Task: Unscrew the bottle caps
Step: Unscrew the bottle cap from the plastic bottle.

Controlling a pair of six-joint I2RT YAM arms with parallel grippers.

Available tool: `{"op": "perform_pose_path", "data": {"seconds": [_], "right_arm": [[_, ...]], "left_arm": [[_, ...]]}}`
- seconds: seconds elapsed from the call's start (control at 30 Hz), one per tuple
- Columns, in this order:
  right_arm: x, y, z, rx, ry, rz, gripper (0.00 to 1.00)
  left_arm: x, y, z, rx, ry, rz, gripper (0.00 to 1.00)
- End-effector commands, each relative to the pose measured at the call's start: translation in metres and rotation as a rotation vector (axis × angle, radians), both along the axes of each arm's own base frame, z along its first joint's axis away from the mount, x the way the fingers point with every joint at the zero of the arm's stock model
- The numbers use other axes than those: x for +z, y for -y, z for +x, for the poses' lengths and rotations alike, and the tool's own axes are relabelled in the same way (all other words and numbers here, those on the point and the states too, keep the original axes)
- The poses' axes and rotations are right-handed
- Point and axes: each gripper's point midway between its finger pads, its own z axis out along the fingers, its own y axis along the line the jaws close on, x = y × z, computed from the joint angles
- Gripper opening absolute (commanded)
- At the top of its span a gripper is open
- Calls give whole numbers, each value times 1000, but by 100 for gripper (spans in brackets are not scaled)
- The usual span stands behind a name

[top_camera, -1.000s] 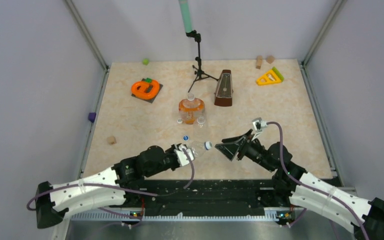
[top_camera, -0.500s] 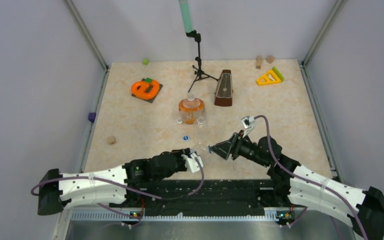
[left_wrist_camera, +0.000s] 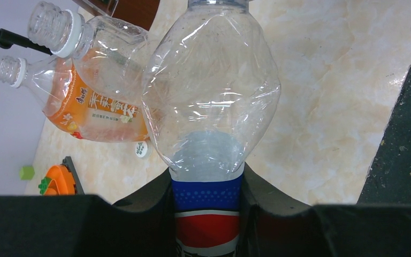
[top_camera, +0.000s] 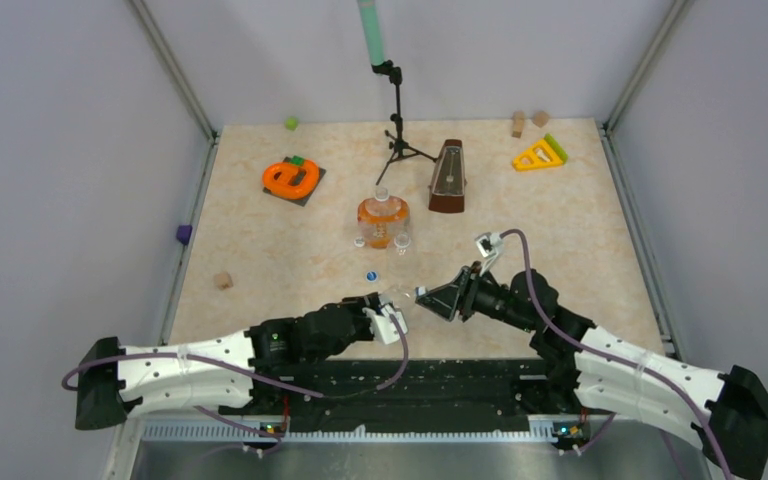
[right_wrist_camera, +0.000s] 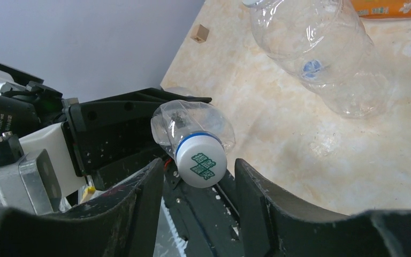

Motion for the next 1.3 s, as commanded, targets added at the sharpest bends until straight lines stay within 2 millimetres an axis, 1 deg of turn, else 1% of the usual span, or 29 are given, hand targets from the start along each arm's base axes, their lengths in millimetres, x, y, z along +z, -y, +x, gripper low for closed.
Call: {"op": "perform_pose_path", "data": {"seconds": [0.0, 0.1, 0.2, 0.27, 0.33, 0.37, 0.43, 0.5, 0.57, 0.63, 0.67, 0.77, 0.8, 0.87, 0.97, 1.0, 1.07, 1.17, 1.27], "right_arm": [[37, 0, 2, -17, 58, 97, 53], [38, 1, 2, -21, 64, 105, 45], [38, 1, 2, -19, 67, 103, 33], [36, -1, 1, -7, 65, 98, 32], [34, -3, 1, 2, 62, 86, 34], [32, -4, 1, 3, 60, 78, 33], [30, -5, 2, 8, 62, 70, 19], [30, -7, 3, 14, 78, 68, 14], [29, -9, -2, 53, 126, 56, 8], [29, -11, -8, 116, 215, 29, 2], [29, -13, -12, 158, 269, 15, 0], [28, -16, -25, 272, 413, -27, 0], [28, -17, -30, 316, 461, -37, 0], [29, -19, -38, 392, 558, -54, 0], [34, -18, -50, 489, 733, -59, 0], [37, -17, -53, 507, 801, -58, 0], [42, -15, -55, 529, 951, -72, 0], [48, -13, -58, 564, 1149, -88, 0], [48, -14, -58, 610, 1287, -126, 0]], "left_arm": [[12, 5, 1, -3, 25, -50, 0], [11, 5, 0, -5, 24, -54, 0], [9, 5, 0, -7, 22, -55, 0], [9, 6, 0, -10, 21, -55, 0], [9, 6, -1, -13, 20, -56, 0], [9, 6, -1, -14, 20, -57, 0], [9, 5, -1, -12, 21, -57, 0], [9, 5, -1, -14, 19, -62, 0], [10, 6, -4, -24, 6, -72, 0], [12, 8, -9, -27, -34, -110, 0], [14, 9, -10, -21, -53, -141, 0], [18, 17, -20, -72, -101, -198, 0], [27, 22, -23, -98, -112, -248, 0], [38, 26, -30, -157, -158, -319, 0], [50, 24, -37, -252, -240, -410, 0], [54, 20, -34, -261, -255, -437, 0], [61, 18, -39, -308, -264, -481, 0], [67, 19, -50, -390, -291, -497, 0], [69, 23, -58, -455, -342, -483, 0]]}}
